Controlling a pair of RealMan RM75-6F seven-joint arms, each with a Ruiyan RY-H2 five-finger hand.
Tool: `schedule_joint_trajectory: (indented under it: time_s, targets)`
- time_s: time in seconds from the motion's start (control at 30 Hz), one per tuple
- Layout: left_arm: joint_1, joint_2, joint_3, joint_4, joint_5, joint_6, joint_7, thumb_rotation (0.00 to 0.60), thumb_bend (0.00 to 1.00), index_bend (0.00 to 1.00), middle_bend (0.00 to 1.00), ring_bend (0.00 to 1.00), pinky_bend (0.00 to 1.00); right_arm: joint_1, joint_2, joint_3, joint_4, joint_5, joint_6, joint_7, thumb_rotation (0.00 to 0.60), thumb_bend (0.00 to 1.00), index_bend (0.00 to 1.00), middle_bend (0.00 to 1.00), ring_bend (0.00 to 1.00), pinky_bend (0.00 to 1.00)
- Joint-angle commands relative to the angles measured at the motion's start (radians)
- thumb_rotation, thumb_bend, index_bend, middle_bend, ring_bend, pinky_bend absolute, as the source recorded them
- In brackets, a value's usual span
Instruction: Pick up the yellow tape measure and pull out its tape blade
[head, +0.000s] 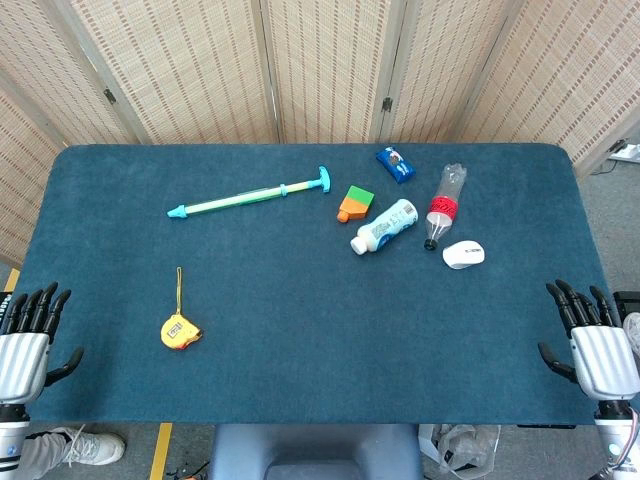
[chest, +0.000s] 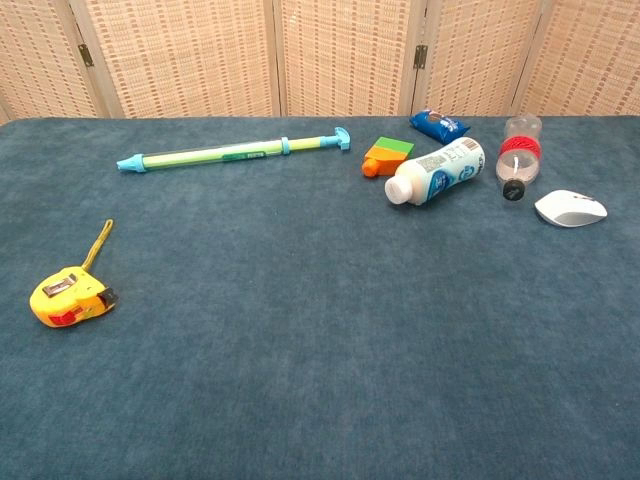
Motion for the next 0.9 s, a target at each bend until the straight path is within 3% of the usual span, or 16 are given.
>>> schedule_joint_trajectory:
  time_s: [0.03, 0.43, 0.9]
  targets:
    - [-0.005, 0.006, 0.003, -0.01, -0.002, -0.01, 0.002, 0.6, 0.32, 0.02, 0.02, 0.02, 0.0, -0.003, -0.002, -0.002, 0.005, -0.002, 0.001, 0.01, 0.6, 0.34, 0.07, 0.11, 0.15, 0.03]
    - [-0.049, 0.027, 0.006, -0.018, 0.044, -0.049, -0.012, 0.6, 0.32, 0.05, 0.05, 0.05, 0.0, -0.012, 0.012, 0.004, 0.006, -0.021, 0.033, 0.026, 0.6, 0.34, 0.07, 0.11, 0.15, 0.03]
    - [-0.196, 0.057, 0.02, -0.065, 0.081, -0.263, 0.016, 0.6, 0.32, 0.08, 0.13, 0.1, 0.0, -0.015, 0.029, 0.012, -0.001, -0.027, 0.046, 0.042, 0.6, 0.34, 0.07, 0.11, 0.15, 0.03]
